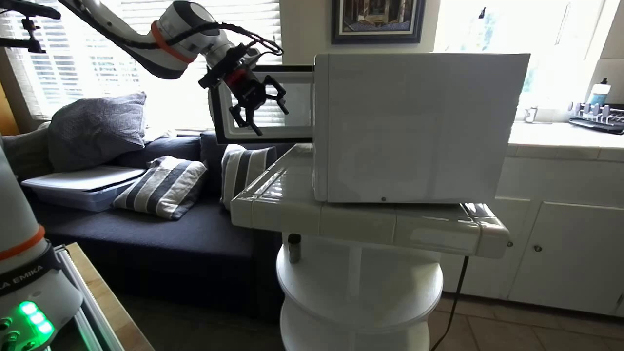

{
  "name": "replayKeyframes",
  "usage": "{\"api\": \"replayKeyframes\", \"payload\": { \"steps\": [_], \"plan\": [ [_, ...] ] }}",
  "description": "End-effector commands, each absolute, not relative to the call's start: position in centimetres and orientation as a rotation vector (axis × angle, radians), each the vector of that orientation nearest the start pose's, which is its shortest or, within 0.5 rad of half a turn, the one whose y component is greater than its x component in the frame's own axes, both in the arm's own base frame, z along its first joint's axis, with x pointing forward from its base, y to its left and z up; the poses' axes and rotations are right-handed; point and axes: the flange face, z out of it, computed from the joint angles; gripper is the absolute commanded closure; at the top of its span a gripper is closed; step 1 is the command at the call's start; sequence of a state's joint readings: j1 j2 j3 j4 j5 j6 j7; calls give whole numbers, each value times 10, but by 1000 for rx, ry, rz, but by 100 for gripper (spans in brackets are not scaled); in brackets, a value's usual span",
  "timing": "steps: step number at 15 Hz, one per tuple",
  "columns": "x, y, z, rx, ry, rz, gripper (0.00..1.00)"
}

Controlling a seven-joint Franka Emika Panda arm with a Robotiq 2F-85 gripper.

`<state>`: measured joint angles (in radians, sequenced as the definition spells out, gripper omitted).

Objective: Remove the black bowl from the microwave and put it on the microwave

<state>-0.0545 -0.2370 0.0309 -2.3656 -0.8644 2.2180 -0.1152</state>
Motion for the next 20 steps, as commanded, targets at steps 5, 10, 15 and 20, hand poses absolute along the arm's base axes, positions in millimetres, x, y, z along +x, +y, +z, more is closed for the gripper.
{"api": "replayKeyframes", "payload": {
  "steps": [5,10,15,20],
  "plan": [
    [544,-30,407,2230,566,89,0],
    [551,-30,403,2205,589,101,0],
    [557,-30,401,2199,589,97,0],
    [577,-31,405,2169,580,140,0]
  ]
}}
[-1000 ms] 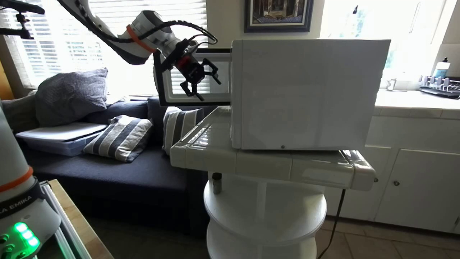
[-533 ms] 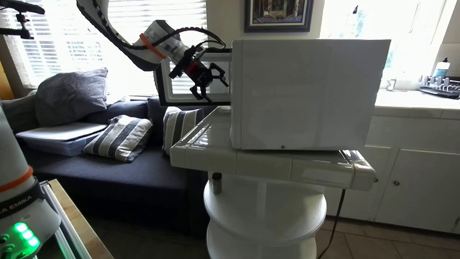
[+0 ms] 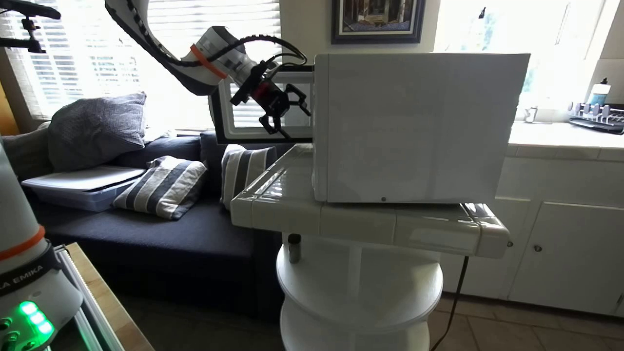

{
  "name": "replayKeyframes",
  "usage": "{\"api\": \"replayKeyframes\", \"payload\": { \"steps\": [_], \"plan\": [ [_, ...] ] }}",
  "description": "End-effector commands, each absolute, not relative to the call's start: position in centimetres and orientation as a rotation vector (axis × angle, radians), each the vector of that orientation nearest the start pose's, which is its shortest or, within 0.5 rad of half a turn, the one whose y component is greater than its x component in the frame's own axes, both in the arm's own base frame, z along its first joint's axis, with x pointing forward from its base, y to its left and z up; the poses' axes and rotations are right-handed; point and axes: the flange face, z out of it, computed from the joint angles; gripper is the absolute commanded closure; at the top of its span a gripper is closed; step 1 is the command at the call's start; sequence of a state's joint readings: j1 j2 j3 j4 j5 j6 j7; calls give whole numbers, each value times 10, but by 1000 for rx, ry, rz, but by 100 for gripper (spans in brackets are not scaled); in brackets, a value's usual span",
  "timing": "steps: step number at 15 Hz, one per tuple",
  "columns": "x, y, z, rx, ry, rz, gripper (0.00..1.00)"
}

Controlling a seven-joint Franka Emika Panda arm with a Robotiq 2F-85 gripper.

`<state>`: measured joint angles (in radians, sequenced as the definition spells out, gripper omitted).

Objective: Remove the black bowl from the microwave and put it on the microwave

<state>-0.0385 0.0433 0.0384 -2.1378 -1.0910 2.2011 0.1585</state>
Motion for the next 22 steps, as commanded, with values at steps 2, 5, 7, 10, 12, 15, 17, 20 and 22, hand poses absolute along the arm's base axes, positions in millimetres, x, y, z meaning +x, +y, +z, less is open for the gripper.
{"api": "replayKeyframes", "payload": {
  "steps": [2,5,7,10,12,15,17,20,22],
  "plan": [
    [589,-34,407,2123,635,162,0],
    [605,-44,401,2051,689,175,0],
    [612,-52,393,2036,693,169,3],
    [623,-59,377,2041,695,155,30],
    [629,-61,369,2041,690,164,42],
    [638,-66,364,2023,669,188,59],
    [644,-69,364,2016,648,209,63],
    [651,-72,362,1998,611,234,61],
    [654,-73,360,1995,594,253,61]
  ]
}}
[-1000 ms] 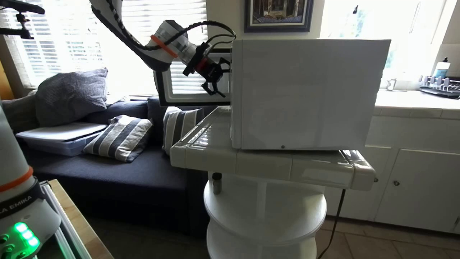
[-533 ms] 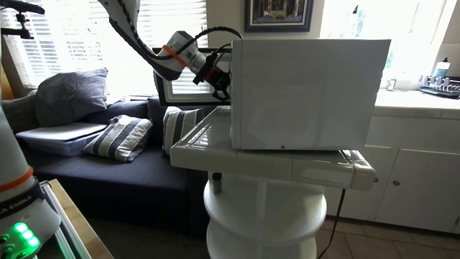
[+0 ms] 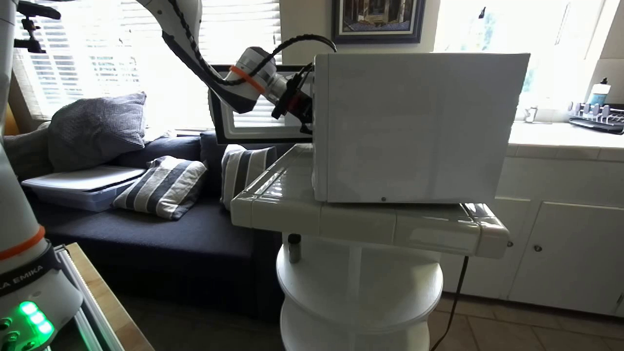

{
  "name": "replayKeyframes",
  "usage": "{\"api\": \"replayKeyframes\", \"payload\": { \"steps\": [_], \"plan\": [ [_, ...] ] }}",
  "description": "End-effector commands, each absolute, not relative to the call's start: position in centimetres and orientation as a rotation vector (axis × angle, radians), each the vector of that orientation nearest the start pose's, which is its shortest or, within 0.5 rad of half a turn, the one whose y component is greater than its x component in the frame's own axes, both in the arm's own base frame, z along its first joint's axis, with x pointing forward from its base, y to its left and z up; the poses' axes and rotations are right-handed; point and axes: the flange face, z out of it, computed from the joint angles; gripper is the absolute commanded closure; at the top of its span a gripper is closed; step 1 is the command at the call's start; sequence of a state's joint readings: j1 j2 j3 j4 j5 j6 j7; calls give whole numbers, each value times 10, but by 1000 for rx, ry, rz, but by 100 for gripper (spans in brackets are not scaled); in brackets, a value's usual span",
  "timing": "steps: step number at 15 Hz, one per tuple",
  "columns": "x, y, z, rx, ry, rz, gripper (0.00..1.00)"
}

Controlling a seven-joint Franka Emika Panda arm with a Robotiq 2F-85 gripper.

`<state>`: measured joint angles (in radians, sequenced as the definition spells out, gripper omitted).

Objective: Remove the black bowl from the microwave and put it on the microwave

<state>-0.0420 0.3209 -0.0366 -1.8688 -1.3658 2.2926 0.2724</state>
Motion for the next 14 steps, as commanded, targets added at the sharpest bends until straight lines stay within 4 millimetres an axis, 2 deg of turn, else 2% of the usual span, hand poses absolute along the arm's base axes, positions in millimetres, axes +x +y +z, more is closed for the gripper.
{"api": "replayKeyframes", "payload": {
  "steps": [1,2,5,6,7,9,14],
  "plan": [
    [656,-74,358,1993,590,265,60],
    [657,-74,355,1990,586,270,59],
    [661,-74,347,1984,575,278,70],
    [662,-74,345,1984,572,280,78],
    [663,-75,342,1983,568,283,80],
    [664,-75,338,1978,564,286,99],
    [665,-72,334,1971,558,289,98]
  ]
}}
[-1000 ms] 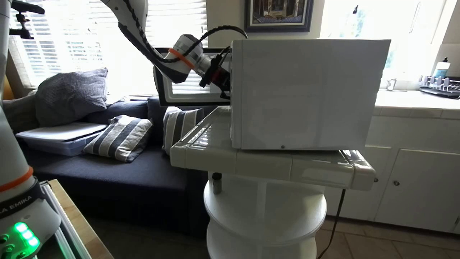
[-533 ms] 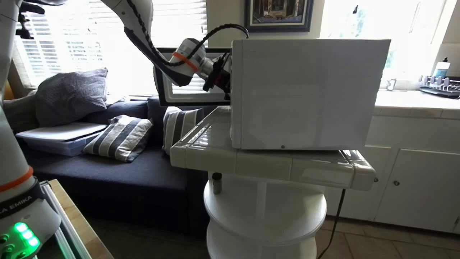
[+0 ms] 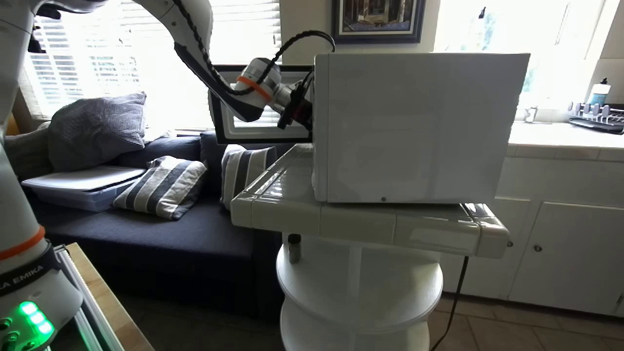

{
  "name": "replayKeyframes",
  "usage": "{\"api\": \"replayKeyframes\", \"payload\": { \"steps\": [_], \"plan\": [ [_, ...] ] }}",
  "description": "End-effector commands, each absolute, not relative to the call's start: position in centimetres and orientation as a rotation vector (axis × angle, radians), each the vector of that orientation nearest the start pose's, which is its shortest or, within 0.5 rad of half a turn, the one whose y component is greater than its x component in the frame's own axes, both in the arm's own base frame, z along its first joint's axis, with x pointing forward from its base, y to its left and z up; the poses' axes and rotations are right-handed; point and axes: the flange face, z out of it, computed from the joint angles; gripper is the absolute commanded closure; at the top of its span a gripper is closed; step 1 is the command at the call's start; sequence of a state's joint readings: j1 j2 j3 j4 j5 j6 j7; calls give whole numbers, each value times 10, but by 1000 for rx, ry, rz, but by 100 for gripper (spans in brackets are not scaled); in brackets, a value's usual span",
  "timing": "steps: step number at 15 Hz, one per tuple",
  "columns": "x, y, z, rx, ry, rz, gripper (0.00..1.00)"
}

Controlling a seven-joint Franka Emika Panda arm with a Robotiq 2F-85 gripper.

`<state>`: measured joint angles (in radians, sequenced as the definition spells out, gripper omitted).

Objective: Remove the black bowl from the microwave and put it on the microwave

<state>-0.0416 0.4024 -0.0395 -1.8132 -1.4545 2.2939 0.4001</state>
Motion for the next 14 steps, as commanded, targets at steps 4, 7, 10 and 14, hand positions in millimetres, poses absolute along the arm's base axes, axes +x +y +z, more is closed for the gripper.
{"api": "replayKeyframes", "payload": {
  "steps": [4,7,10,14],
  "plan": [
    [659,-60,345,1996,552,294,98],
    [651,-43,359,2025,573,308,98],
    [643,-26,373,2051,576,300,98],
    [625,-11,387,2142,629,231,98]
  ]
}}
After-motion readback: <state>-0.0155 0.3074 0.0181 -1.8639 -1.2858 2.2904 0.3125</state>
